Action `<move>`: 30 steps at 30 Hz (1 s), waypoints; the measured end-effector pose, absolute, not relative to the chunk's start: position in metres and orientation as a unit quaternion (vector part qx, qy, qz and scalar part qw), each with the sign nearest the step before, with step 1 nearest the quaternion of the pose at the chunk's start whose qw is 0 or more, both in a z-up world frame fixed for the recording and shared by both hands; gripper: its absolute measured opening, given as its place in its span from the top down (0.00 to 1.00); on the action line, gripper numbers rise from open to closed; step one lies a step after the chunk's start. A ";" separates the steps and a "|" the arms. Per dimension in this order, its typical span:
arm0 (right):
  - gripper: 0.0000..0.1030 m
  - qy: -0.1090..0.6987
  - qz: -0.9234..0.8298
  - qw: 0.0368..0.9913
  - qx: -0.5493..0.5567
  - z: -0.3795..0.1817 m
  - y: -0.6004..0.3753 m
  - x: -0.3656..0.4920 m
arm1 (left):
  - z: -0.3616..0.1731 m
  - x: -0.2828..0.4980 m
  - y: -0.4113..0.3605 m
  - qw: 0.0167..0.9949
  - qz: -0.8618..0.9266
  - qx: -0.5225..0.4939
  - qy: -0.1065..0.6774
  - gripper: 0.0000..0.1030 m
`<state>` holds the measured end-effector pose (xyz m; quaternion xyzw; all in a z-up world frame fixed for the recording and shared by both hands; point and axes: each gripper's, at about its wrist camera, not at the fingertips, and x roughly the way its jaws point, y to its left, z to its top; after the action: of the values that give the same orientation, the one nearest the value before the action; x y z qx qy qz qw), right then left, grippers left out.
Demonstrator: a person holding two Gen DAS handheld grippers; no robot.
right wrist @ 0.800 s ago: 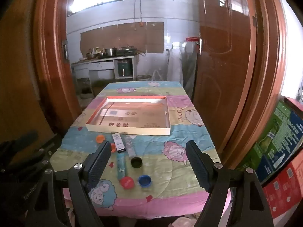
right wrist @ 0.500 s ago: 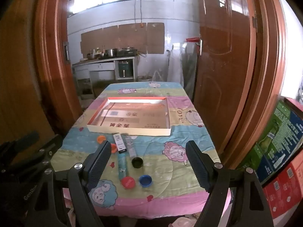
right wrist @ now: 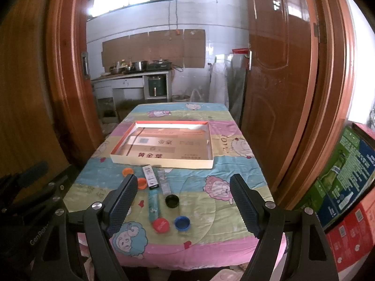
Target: Organize rigid objects
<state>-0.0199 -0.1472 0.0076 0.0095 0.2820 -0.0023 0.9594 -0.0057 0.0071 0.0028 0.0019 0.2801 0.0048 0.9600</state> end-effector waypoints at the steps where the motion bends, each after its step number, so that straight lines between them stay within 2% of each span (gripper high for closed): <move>1: 0.20 0.282 -0.002 0.959 0.010 0.007 -0.148 -0.020 | 0.003 -0.006 0.007 0.960 0.005 0.002 0.280 0.45; 30: 0.20 0.280 -0.001 0.960 0.009 0.008 -0.147 -0.022 | 0.001 -0.012 0.000 0.959 0.004 0.005 0.283 0.45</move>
<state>-0.0215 -0.1473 0.0080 0.0093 0.2800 -0.0006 0.9599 -0.0116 0.0004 0.0012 0.0050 0.2832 0.0037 0.9590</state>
